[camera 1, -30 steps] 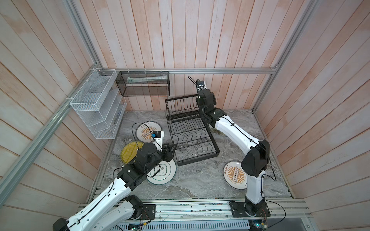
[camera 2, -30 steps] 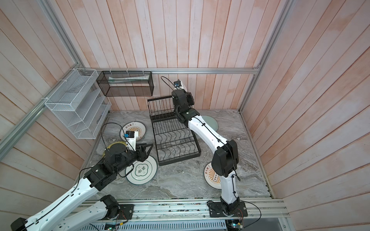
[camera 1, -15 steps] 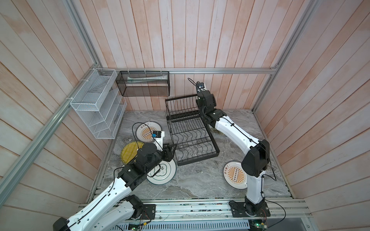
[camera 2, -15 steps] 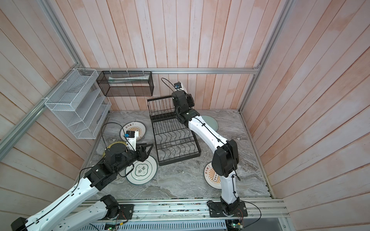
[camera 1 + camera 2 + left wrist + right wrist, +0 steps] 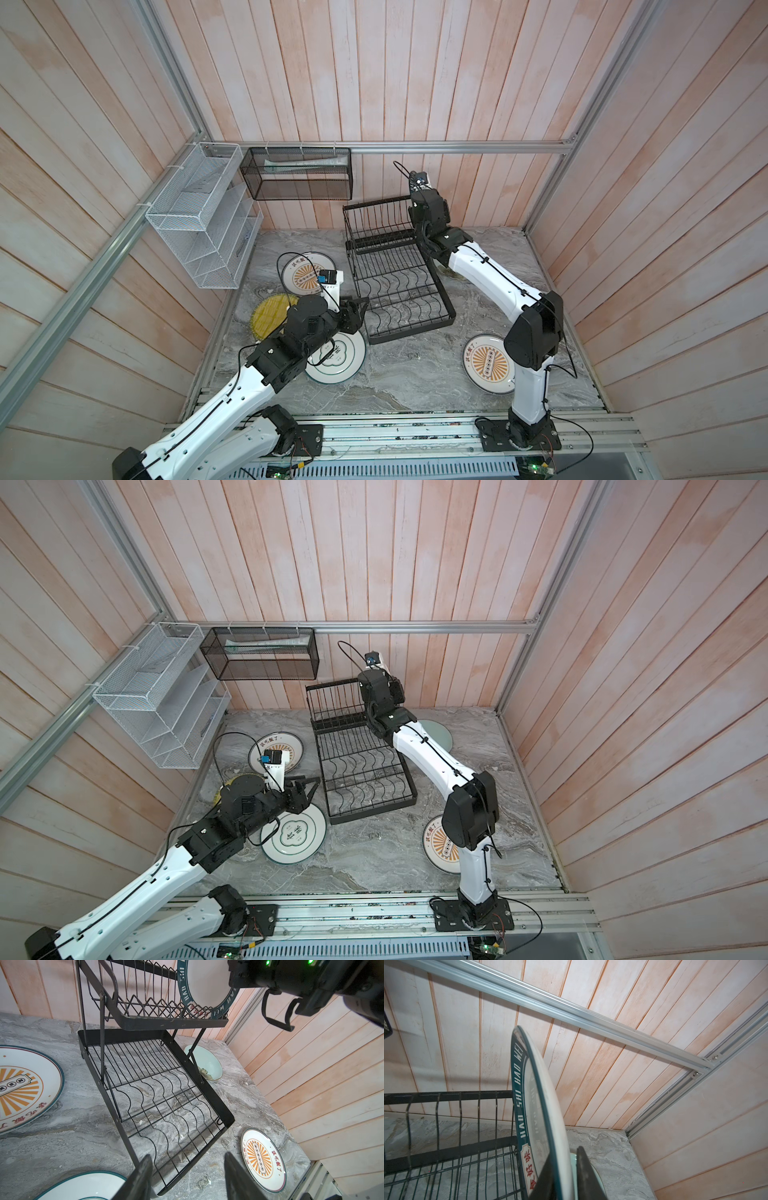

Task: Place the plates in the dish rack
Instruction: 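Lower the upright green-rimmed plate into the rack's upper tier slots with the right gripper, then open the right gripper and draw it back from the plate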

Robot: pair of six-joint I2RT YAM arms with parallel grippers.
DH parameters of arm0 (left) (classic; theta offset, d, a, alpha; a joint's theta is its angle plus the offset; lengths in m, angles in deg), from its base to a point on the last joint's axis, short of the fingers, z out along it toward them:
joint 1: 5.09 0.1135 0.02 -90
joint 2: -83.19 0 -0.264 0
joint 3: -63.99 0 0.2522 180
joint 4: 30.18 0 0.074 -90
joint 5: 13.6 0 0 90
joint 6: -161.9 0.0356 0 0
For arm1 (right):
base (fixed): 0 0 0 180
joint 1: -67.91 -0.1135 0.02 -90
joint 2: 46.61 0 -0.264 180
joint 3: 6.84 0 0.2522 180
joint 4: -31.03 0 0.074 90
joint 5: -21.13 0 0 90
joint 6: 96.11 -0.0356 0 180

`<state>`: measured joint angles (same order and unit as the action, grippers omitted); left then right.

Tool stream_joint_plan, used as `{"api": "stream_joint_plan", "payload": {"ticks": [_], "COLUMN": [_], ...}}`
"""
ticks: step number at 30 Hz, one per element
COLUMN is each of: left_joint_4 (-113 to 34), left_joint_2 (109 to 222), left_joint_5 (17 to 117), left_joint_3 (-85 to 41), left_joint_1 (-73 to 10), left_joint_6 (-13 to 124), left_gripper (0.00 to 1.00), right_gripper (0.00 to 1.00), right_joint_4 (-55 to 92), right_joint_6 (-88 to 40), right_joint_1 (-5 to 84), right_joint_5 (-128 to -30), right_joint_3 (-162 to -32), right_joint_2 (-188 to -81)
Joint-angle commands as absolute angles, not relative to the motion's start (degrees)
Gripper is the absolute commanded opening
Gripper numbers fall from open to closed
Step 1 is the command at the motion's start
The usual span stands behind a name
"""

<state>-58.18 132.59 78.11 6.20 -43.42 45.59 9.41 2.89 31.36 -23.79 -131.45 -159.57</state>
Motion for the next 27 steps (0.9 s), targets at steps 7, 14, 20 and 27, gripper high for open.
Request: {"api": "stream_joint_plan", "payload": {"ticks": [7,14,20,27], "left_joint_4": [-59.1,-59.2,-59.1,-58.4], "left_joint_2": [132.5,132.3,132.1,131.0], "left_joint_5": [78.3,78.4,78.4,78.5], "left_joint_3": [4.5,4.7,5.0,6.5], "left_joint_1": [-43.6,-43.6,-43.7,-43.6], "left_joint_6": [46.3,46.2,46.0,45.4], "left_gripper": [0.56,0.56,0.56,0.56], "right_gripper": [0.46,0.62,0.65,0.67], "right_joint_4": [9.0,8.9,7.2,9.2], "right_joint_6": [0.6,-0.6,-3.1,-5.3], "right_joint_1": [32.0,32.4,33.6,33.8], "right_joint_5": [-24.6,-26.2,-29.1,-33.3], "right_joint_3": [-130.2,-129.8,-129.5,-123.4], "right_joint_2": [-155.4,-152.5,-149.8,-143.2]}}
